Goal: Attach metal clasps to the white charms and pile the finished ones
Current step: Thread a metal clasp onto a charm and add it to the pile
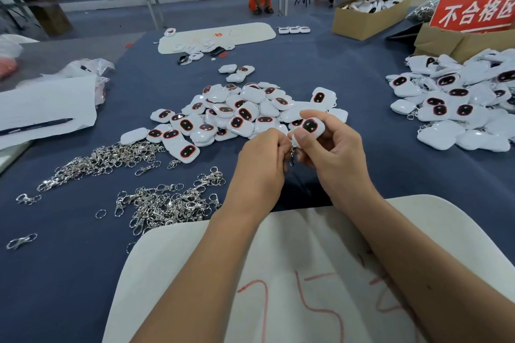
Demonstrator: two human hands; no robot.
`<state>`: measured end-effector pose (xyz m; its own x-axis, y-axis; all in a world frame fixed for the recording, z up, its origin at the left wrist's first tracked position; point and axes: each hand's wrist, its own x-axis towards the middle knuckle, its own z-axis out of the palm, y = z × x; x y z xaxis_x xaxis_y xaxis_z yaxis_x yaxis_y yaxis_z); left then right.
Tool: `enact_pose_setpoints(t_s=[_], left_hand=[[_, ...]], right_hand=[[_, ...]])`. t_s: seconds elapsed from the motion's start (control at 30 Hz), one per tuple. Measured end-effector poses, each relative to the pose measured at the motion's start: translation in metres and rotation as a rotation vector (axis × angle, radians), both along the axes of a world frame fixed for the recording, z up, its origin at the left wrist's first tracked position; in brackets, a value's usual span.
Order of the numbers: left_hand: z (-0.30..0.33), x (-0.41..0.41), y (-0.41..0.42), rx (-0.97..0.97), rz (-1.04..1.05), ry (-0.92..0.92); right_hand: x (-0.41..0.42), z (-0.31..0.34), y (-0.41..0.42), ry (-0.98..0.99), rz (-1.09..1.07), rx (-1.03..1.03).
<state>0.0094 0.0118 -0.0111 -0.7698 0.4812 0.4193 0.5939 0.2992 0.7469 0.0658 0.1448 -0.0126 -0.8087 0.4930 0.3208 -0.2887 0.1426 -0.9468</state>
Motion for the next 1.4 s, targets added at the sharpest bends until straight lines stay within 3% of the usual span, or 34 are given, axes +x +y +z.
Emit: enact_pose_setpoints(t_s=[0.13, 0.37, 0.63, 0.97, 1.13, 1.33, 1.4], left_hand=[[0.002, -0.001, -0.002, -0.062, 0.021, 0.036], [0.005, -0.001, -0.003, -0.148, 0.075, 0.006], [0.005, 0.0, 0.002, 0.075, 0.058, 0.106], [0.004, -0.002, 0.0, 0.085, 0.1, 0.071], [0.004, -0.001, 0.002, 0.068, 0.108, 0.021], [0.004, -0.004, 0.002, 0.063, 0.064, 0.076], [0.004, -0.004, 0.001, 0.061, 0.053, 0.084]], right_hand=[[0.0, -0.001, 0.002, -0.006, 0.062, -0.064], [0.001, -0.002, 0.001, 0.06, 0.115, 0.171], [0.001, 0.002, 0.005, 0.085, 0.148, -0.104], [0.0, -0.001, 0.008, 0.035, 0.157, -0.129], [0.0, 0.002, 0.007, -0.036, 0.021, -0.158], [0.001, 0.001, -0.002, -0.079, -0.064, 0.312], [0.002, 0.002, -0.005, -0.061, -0.067, 0.369]])
